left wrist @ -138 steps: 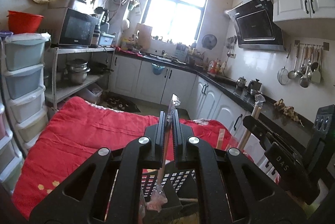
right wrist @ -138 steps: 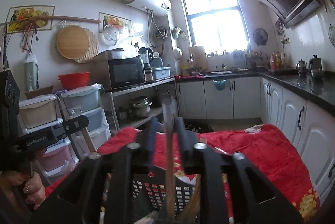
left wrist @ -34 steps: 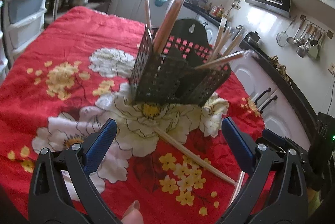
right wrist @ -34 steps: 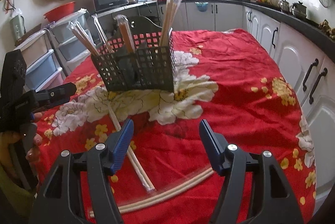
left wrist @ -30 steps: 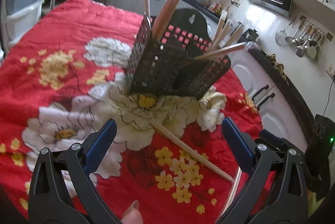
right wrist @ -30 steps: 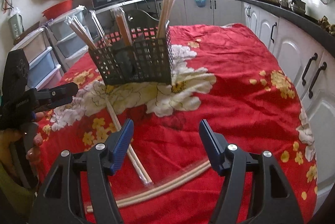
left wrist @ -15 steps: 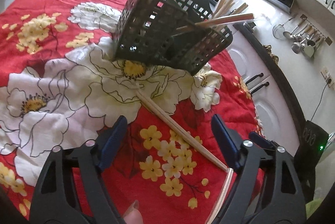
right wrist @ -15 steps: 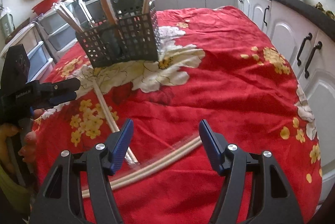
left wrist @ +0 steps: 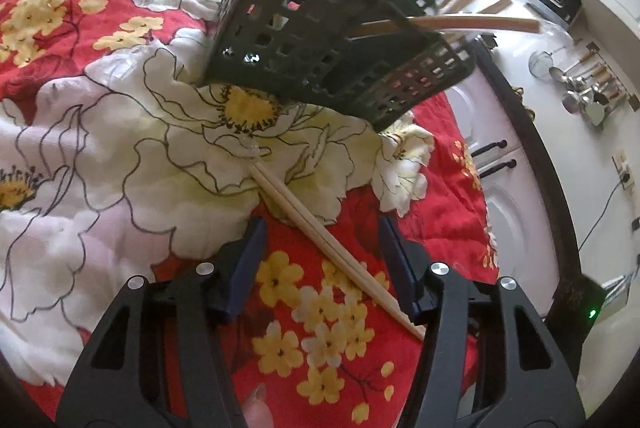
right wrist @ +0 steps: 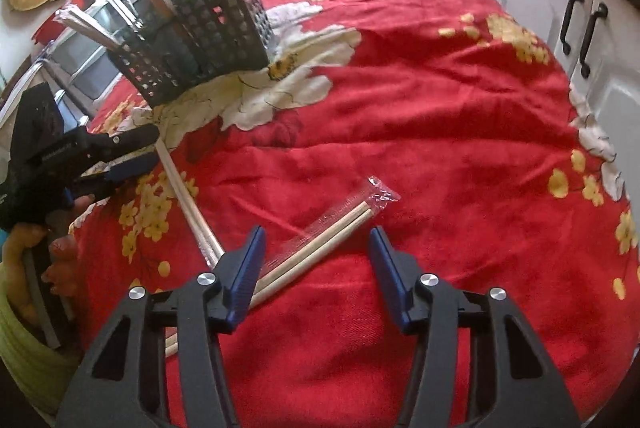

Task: Organize utensils
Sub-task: 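Lower both open tools toward the last chopsticks lying on the cloth, then close the left tool on a wooden chopstick while the right tool grasps a wrapped chopstick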

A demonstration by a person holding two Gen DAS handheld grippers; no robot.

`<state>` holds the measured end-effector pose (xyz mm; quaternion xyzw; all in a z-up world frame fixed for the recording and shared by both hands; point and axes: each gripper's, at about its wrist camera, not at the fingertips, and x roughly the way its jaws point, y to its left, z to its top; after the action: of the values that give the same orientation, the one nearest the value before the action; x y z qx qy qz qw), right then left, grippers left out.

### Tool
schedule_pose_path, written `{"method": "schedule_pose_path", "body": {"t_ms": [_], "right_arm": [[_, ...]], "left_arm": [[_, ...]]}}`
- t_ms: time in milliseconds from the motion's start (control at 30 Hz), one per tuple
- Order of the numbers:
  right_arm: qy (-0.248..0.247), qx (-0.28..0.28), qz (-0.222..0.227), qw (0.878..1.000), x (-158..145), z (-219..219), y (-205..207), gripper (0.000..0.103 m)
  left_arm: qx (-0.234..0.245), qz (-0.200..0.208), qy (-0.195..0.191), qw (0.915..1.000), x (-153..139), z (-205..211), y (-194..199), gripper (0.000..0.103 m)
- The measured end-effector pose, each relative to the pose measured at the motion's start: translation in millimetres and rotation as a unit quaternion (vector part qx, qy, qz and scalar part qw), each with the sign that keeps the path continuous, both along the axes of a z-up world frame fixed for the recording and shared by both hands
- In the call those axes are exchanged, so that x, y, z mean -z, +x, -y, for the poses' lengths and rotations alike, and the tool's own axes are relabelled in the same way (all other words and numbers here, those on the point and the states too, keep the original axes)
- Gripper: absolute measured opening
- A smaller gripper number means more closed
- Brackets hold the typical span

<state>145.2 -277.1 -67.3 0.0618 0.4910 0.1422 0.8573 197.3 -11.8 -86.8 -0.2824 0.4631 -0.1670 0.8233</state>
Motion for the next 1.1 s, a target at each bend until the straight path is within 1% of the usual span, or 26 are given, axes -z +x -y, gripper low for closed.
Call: {"method": "schedule_pose_path", "body": {"t_ms": [100,167,233,300,367,433,500,600,667,800,867,1033,1100], "right_arm": [[0.017,0.010,-0.003,1.000,1.6,2.0,6.8,0.051],[0.029,0.020,-0.006,0.999,2.8,4.9,12.4,0.046],[0.034,0.025,-0.007,0.999,3.5,6.6,17.2,0.040],[0.045,0.029,-0.010,0.999,4.6,8.5,22.3,0.036],[0.047,0.031,-0.010,0.998,5.1,9.1,25.4,0.031],[0.053,0.034,-0.011,0.998,5.7,10.6,26.8,0.028],[0.062,0.037,-0.013,0.997,6.4,12.6,28.5,0.027],[0.072,0.041,-0.015,0.996,7.1,15.9,30.4,0.022],[0.081,0.044,-0.016,0.996,7.3,18.9,31.6,0.016],[0.112,0.046,-0.025,0.992,5.9,26.2,34.5,0.013],[0.119,0.044,-0.025,0.992,3.1,25.9,34.5,0.012],[0.122,0.017,0.004,0.992,-16.6,16.0,34.4,0.011],[0.120,0.002,0.019,0.993,-26.8,10.1,33.4,0.010]], "left_arm": [[-0.006,-0.008,-0.007,0.9999,3.6,-0.8,9.1,0.049],[-0.013,-0.012,-0.012,0.9998,6.5,-1.8,14.3,0.045],[-0.018,-0.012,-0.014,0.9997,7.9,-3.2,18.1,0.043],[-0.026,-0.013,-0.012,0.9995,8.9,-7.9,20.0,0.035],[-0.034,-0.015,-0.005,0.9993,11.6,-9.6,22.7,0.023],[-0.040,-0.018,-0.004,0.9990,14.3,-13.5,24.8,0.016],[-0.043,-0.021,-0.014,0.9988,16.6,-17.3,26.1,0.015],[-0.042,-0.019,-0.011,0.9989,17.2,-19.0,27.0,0.013],[-0.042,-0.018,-0.012,0.9989,17.6,-20.1,27.9,0.012],[-0.040,-0.020,-0.016,0.9989,18.3,-20.9,30.4,0.012],[-0.039,-0.020,-0.021,0.9988,18.8,-24.0,29.9,0.011],[-0.041,-0.018,-0.040,0.9982,17.2,-34.8,27.3,0.009],[-0.044,-0.009,-0.043,0.9980,11.6,-39.8,23.1,0.008]]}}
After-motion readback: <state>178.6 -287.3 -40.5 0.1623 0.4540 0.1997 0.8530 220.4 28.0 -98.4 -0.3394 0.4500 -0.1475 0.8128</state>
